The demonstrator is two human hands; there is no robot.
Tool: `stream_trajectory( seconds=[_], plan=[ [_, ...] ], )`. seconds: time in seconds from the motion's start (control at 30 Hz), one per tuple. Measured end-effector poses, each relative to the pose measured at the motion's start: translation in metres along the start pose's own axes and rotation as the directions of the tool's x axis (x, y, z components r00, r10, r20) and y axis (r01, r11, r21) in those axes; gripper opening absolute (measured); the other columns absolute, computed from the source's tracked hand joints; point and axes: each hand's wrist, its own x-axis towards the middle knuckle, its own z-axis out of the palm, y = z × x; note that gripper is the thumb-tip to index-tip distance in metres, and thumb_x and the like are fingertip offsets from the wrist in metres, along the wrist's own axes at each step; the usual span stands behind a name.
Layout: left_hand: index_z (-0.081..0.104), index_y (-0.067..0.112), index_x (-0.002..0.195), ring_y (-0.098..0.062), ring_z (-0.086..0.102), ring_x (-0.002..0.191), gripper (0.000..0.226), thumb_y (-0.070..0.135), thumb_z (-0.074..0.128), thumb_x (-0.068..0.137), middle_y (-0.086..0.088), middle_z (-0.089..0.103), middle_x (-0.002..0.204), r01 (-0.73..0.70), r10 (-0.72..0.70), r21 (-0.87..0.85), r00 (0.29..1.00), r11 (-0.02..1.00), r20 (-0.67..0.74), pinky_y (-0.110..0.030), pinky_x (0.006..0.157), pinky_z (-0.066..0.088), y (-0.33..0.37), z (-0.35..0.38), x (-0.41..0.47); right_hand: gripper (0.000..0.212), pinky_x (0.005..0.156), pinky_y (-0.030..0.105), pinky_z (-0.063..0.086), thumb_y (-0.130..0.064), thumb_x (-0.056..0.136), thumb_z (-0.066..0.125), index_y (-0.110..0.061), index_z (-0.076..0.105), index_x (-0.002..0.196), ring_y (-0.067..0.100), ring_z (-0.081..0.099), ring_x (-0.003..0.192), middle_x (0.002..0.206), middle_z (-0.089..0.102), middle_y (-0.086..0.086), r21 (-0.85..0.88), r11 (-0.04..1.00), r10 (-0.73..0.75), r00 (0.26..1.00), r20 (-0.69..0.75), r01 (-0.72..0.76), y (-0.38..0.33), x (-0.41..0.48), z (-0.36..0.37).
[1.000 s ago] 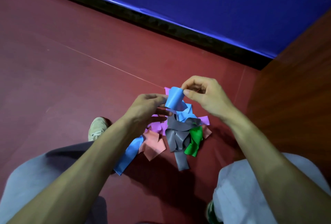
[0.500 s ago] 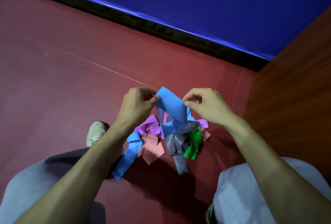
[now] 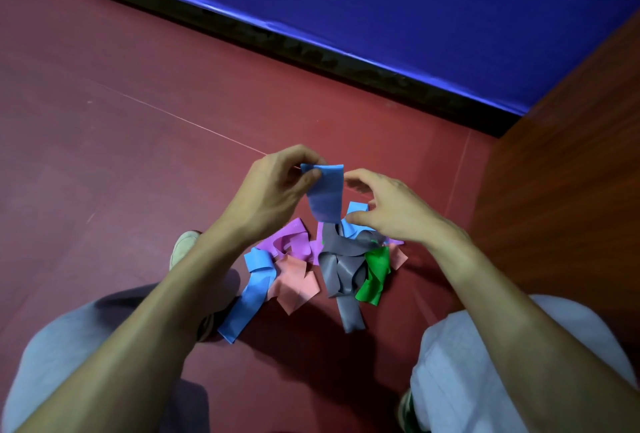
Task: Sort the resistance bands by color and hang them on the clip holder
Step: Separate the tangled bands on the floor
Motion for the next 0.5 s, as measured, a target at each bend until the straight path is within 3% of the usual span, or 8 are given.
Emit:
stream_trajectory(
  seconds=[0.1, 0.17, 0.23, 0.3, 0.4, 0.5],
  plan=[
    [0.065, 0.02, 0.093, -0.025, 0.063, 0.08, 0.014, 0.008, 0.058, 0.092, -0.005, 0.069, 0.088, -0.054, 0.053, -0.109, 0.999, 0.993, -0.013, -0.04, 0.078, 0.052, 0.004, -0.004, -0.001, 0.058, 0.092, 0.023, 0.04, -0.02, 0.077, 0.074, -0.026, 0.053, 0.13, 0.008, 0.051, 0.121, 0.13, 0.058, -0.008, -0.056, 0.998, -0.02, 0.999, 0.037, 0.022, -0.001, 0.001, 0.001],
    [0.065, 0.019, 0.094, -0.008, 0.062, 0.075, 0.016, 0.005, 0.057, 0.092, 0.004, 0.067, 0.085, -0.084, 0.08, -0.17, 0.996, 0.982, -0.035, -0.028, 0.075, 0.053, 0.007, -0.007, -0.001, 0.049, 0.097, 0.029, 0.043, -0.022, 0.077, 0.073, -0.026, 0.059, 0.124, 0.006, 0.054, 0.118, 0.127, 0.061, -0.01, -0.068, 0.997, -0.033, 0.997, 0.071, 0.038, -0.002, 0.002, 0.001],
    [0.065, 0.017, 0.094, 0.002, 0.058, 0.069, 0.018, 0.001, 0.057, 0.092, 0.01, 0.065, 0.082, -0.089, 0.07, -0.258, 0.994, 0.962, -0.08, -0.016, 0.068, 0.05, 0.011, -0.009, -0.001, 0.037, 0.089, 0.029, 0.046, -0.023, 0.079, 0.071, -0.023, 0.065, 0.116, 0.001, 0.06, 0.1, 0.119, 0.066, -0.009, -0.084, 0.996, -0.035, 0.995, 0.093, 0.043, -0.002, 0.002, 0.001],
    [0.065, 0.016, 0.093, 0.004, 0.058, 0.066, 0.019, -0.001, 0.058, 0.091, 0.014, 0.065, 0.077, -0.073, 0.022, -0.36, 0.989, 0.93, -0.144, -0.015, 0.065, 0.05, 0.012, -0.011, 0.0, 0.022, 0.076, 0.032, 0.047, -0.023, 0.082, 0.069, -0.017, 0.068, 0.103, 0.008, 0.061, 0.08, 0.102, 0.071, -0.003, -0.09, 0.995, -0.027, 0.995, 0.099, 0.036, -0.003, 0.001, 0.002],
    [0.067, 0.014, 0.094, 0.001, 0.06, 0.065, 0.018, -0.002, 0.058, 0.091, 0.014, 0.067, 0.072, -0.037, -0.09, -0.485, 0.967, 0.874, -0.237, -0.018, 0.062, 0.052, 0.012, -0.013, 0.002, 0.017, 0.075, 0.044, 0.05, -0.022, 0.083, 0.07, -0.007, 0.064, 0.087, 0.03, 0.061, 0.079, 0.083, 0.068, 0.01, -0.06, 0.997, -0.038, 0.996, 0.076, 0.042, -0.003, 0.002, 0.006],
    [0.068, 0.012, 0.095, -0.001, 0.062, 0.065, 0.02, -0.002, 0.055, 0.091, 0.01, 0.069, 0.073, 0.006, -0.218, -0.578, 0.929, 0.816, -0.299, -0.017, 0.059, 0.05, 0.009, -0.017, 0.005, 0.012, 0.078, 0.047, 0.052, -0.015, 0.083, 0.07, -0.01, 0.061, 0.078, 0.023, 0.057, 0.069, 0.079, 0.066, 0.014, 0.088, 0.995, -0.057, 0.996, 0.073, 0.051, -0.006, 0.001, 0.007]
  ],
)
